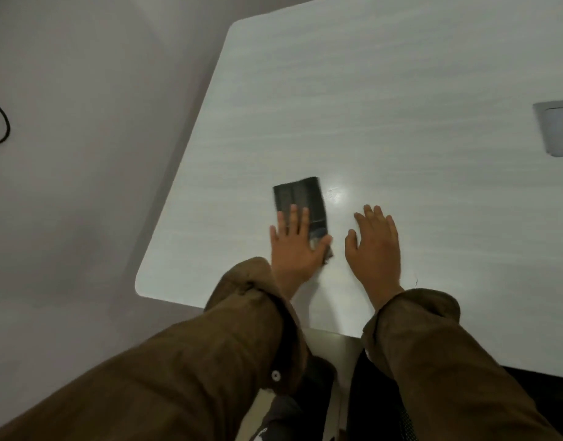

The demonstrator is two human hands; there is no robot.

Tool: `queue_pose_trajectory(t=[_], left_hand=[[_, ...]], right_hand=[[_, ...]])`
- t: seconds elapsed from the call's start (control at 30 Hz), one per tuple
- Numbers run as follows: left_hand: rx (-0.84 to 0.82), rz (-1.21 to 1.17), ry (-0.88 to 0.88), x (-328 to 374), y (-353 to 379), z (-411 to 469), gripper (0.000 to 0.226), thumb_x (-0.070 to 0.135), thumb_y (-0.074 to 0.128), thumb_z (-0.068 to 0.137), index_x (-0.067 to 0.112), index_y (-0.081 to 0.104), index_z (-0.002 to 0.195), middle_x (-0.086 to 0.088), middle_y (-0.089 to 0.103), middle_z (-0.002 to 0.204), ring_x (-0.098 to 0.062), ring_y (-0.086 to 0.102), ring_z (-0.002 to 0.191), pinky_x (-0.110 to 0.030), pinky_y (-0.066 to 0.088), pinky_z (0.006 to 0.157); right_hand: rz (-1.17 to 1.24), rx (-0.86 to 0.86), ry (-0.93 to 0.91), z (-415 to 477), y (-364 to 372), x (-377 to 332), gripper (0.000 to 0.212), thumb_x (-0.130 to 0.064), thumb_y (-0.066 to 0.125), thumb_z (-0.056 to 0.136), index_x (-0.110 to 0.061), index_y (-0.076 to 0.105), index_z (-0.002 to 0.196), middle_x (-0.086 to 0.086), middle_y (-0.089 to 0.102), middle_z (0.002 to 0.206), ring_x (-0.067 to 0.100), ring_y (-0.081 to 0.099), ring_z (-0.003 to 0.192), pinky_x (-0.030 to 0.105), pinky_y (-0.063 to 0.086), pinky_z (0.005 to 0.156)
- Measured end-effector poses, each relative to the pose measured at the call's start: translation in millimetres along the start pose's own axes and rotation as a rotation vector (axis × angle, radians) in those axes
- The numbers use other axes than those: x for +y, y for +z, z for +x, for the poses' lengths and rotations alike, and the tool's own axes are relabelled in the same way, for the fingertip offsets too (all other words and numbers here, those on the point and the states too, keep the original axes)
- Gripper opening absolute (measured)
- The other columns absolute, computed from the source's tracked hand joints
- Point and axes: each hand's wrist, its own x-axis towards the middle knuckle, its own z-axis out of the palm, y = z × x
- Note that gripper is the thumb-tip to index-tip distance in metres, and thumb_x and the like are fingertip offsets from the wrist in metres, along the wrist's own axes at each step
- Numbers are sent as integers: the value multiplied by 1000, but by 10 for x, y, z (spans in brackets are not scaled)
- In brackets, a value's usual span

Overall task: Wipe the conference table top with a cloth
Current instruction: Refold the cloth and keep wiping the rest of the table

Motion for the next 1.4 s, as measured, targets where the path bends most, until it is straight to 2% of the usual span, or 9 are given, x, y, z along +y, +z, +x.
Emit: queue_pose_trajectory(t=[0.17, 0.4, 0.6, 0.77, 0.9, 1.0, 1.13, 1.27, 1.4], left_hand=[[-42, 127, 240, -408, 100, -598, 81, 73, 16, 94, 28, -9, 156, 6, -19, 163, -18, -23, 149, -52, -2, 122], [-58, 40, -185, -1849, -179, -869, 98, 84, 17, 82, 24, -8, 156, 2, -14, 163, -25, -9, 151, -55, 4, 121], [-12, -65, -377, -1484, -174, -563, 86, 68, 28, 95, 18, -3, 158, -11, -6, 165, -39, -4, 150, -57, 7, 120], [-78, -30, 104, -787, 25, -791, 81, 73, 17, 93, 30, -14, 155, -2, -27, 160, -28, -27, 146, -53, -9, 120], [-68, 94, 316, -1170, 140, -1075, 77, 76, 4, 90, 36, -12, 154, 5, -21, 162, -19, -27, 147, -54, -2, 120], [3, 48, 130, -1771, 33, -1082, 83, 82, -1, 85, 37, -6, 154, 5, -15, 163, -21, -17, 150, -58, 4, 120], [-29, 59, -196, -2194, -147, -895, 91, 82, 0, 80, 32, -11, 155, 1, -17, 163, -28, -13, 151, -53, -5, 119], [-8, -17, -344, -1675, -128, -505, 89, 77, 9, 88, 23, -7, 157, -9, -12, 164, -38, -11, 149, -56, 0, 120], [50, -85, -213, -536, 47, -270, 89, 75, 3, 85, 24, -4, 157, -9, -12, 164, -38, -13, 149, -57, -3, 118]], right_hand=[[35, 1, 25, -2, -25, -25, 38, -19, 55, 97, -6, 60, 132, 14, 53, 145, 31, 42, 141, 48, 29, 120], [28, 19, 13, -3, 32, -6, 37, -15, 57, 95, -5, 61, 130, 14, 54, 144, 31, 42, 141, 47, 27, 120], [33, 13, 25, -17, 41, -5, 37, -15, 57, 95, -5, 60, 131, 13, 53, 145, 30, 41, 141, 45, 25, 121], [65, -89, -2, -53, -59, 19, 41, -16, 55, 98, -8, 54, 139, 11, 47, 151, 26, 35, 145, 39, 18, 123], [-2, -172, -51, -188, -252, 145, 43, -21, 47, 102, -9, 50, 143, 10, 45, 153, 25, 35, 145, 36, 18, 122], [-49, -159, -63, -270, -314, 184, 50, -29, 40, 98, -8, 50, 142, 11, 47, 151, 25, 36, 144, 37, 20, 122], [-75, -127, -62, -264, -294, 166, 51, -29, 41, 95, -7, 53, 140, 12, 49, 148, 26, 39, 142, 37, 22, 121], [-72, -106, -79, -268, -242, 203, 51, -28, 42, 94, -5, 54, 138, 13, 51, 147, 28, 42, 141, 40, 25, 119], [-81, -97, -102, -233, -239, 234, 49, -26, 44, 93, -4, 55, 136, 15, 53, 144, 30, 45, 138, 45, 31, 118]])
